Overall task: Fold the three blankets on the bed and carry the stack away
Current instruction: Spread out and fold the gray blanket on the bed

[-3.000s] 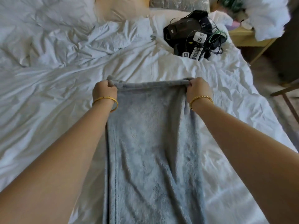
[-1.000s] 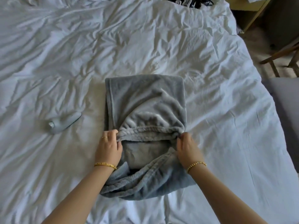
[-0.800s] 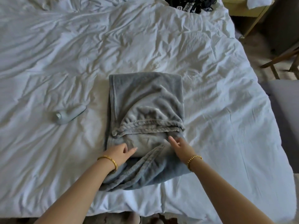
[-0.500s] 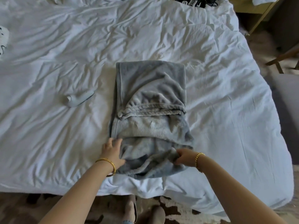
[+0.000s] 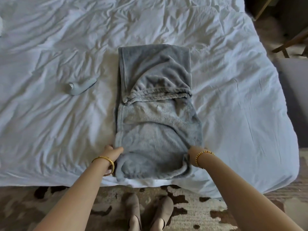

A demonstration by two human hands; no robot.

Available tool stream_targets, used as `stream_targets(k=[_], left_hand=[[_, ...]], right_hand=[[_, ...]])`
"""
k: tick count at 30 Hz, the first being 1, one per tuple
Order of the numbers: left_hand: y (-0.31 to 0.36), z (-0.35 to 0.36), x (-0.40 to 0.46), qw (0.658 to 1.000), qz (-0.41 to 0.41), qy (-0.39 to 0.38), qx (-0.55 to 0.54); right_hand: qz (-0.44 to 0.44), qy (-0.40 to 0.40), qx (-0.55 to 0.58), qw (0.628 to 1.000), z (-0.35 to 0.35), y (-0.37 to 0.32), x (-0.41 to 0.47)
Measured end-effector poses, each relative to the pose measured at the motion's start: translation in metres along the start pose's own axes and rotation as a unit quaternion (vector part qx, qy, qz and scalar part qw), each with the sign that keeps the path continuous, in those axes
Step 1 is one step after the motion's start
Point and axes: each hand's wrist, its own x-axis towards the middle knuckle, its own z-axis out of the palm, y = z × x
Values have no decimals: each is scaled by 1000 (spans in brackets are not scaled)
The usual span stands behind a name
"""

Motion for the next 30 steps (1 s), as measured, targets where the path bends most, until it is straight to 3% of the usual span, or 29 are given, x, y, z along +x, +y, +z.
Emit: stream_targets(k=[3, 5, 8, 10, 13, 18, 21, 26, 30], left_hand=[[-20, 7, 1, 995, -39, -19, 88], [-22, 13, 0, 992, -28, 10, 119], [-6, 17, -4, 995, 7, 82, 63], [5, 17, -7, 982, 59, 156, 92], [27, 16, -11, 935, 166, 250, 186], [90, 25, 6, 863, 332, 211, 318], [117, 28, 20, 842, 343, 223, 350], [136, 25, 46, 799, 326, 238, 446], [139, 32, 71, 699, 352, 208, 587]], right_hand=[[-2, -57, -13, 998, 19, -1, -3], [-17, -83, 43, 995, 22, -2, -2], [3, -8, 127, 992, 12, -1, 2], [52, 78, 147, 985, 2, 1, -1], [90, 190, 184, 960, -13, 7, -3], [41, 373, 311, 873, -57, 13, 13], [24, 423, 309, 851, -83, 10, 26], [43, 437, 221, 871, -106, 17, 48], [9, 395, 82, 915, -112, 30, 65]])
